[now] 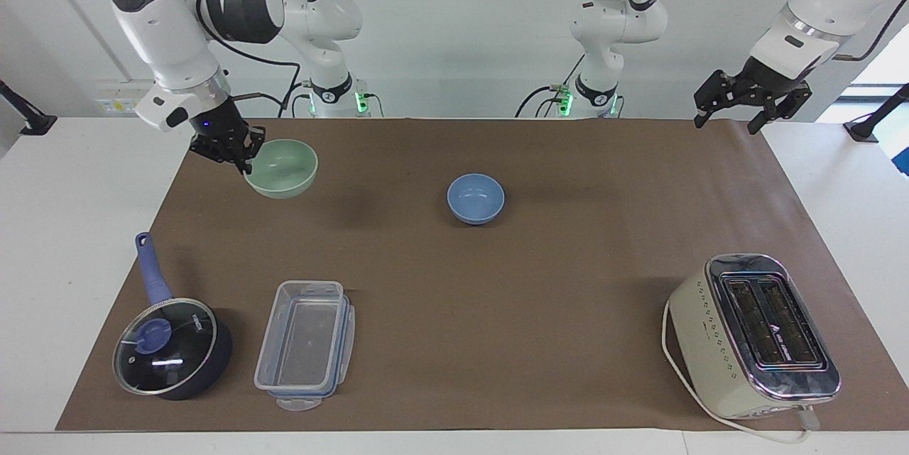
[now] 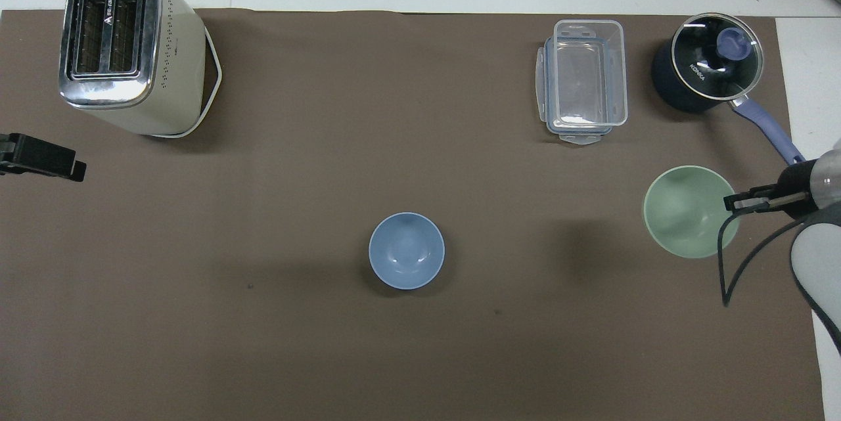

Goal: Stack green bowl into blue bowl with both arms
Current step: 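Lift the green bowl with the right gripper over the blue bowl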

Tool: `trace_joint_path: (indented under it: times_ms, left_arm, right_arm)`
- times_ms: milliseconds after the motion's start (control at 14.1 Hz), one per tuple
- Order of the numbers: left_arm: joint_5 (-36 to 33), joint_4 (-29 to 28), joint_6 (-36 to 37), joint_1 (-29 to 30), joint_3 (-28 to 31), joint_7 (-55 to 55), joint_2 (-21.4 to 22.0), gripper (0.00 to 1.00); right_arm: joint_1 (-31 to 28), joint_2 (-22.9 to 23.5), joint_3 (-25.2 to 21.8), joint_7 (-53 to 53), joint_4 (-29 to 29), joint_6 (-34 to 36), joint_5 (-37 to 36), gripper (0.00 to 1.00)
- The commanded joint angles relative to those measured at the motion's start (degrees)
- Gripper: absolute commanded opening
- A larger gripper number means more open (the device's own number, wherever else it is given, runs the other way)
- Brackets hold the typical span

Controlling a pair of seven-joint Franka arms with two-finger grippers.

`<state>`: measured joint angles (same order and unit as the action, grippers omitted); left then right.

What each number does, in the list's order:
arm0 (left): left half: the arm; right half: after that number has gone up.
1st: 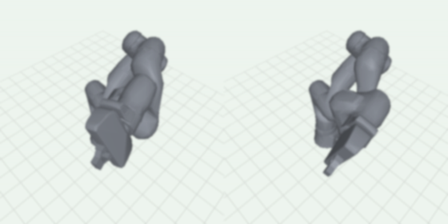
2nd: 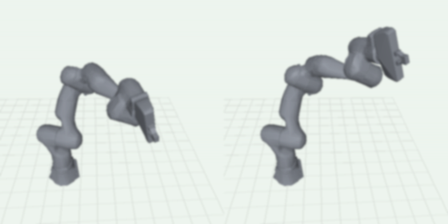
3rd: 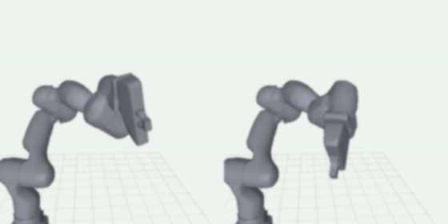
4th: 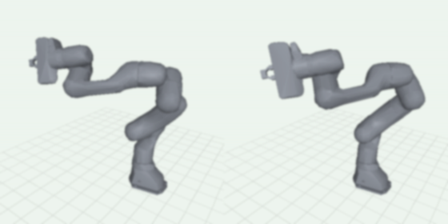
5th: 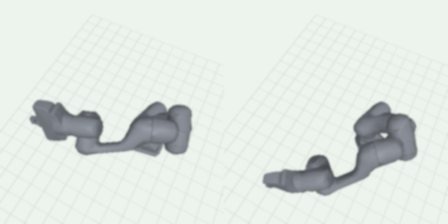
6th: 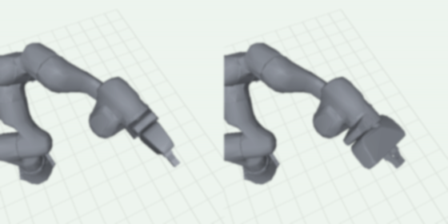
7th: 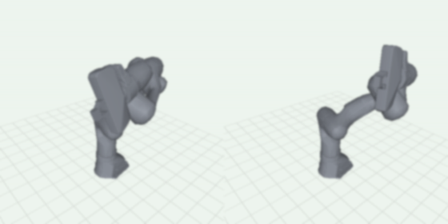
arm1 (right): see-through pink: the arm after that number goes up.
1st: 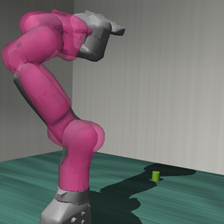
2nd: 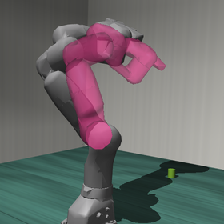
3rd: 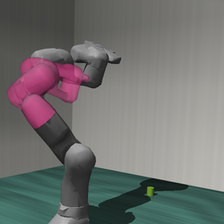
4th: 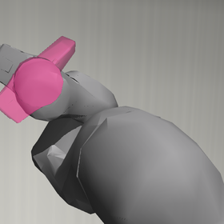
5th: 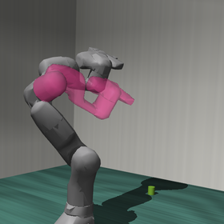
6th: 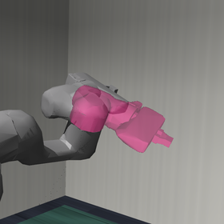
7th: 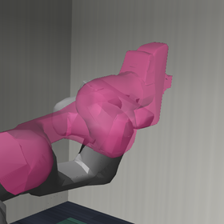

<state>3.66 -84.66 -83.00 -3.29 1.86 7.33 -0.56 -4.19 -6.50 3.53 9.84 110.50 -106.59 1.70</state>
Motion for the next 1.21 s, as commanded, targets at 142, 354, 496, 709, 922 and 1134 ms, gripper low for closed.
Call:
trace_joint_path:
  times_ms: [142, 354, 496, 709, 922, 1134]
  left_arm:
    - [-2.0, -1.8, -1.1, 0.6, -0.5, 0.7, 1.4, 1.00]
    - [-1.8, -1.9, -1.1, 0.6, -0.5, 0.2, 1.5, 1.00]
    - [-1.7, -1.9, -1.1, 0.6, -0.5, 0.1, 1.5, 1.00]
    - [-1.6, -1.9, -1.1, 0.6, -0.5, 0.6, 1.5, 1.00]
    - [-1.6, -2.0, -1.1, 0.6, -0.5, 0.1, 1.5, 1.00]
    - [-1.6, -2.0, -1.2, 0.7, -0.5, 0.1, 1.5, 1.00]
  right_arm:
    - [7.9, 0.6, 4.4, -12.8, -2.1, 1.5, 2.4, 0.00]
    - [14.1, 1.4, 5.2, -23.3, -2.0, 0.2, 4.2, 0.00]
    - [18.8, 3.4, 5.2, -28.8, -2.0, -2.5, 4.2, 0.00]
    - [26.3, 7.5, 5.2, -37.2, -2.0, -7.6, 4.2, 0.00]
    - [27.8, 8.3, 5.2, -37.0, 0.2, -10.7, 4.3, 0.00]
    - [28.9, 9.2, 5.2, -36.5, 3.0, -12.7, 4.3, 0.00]
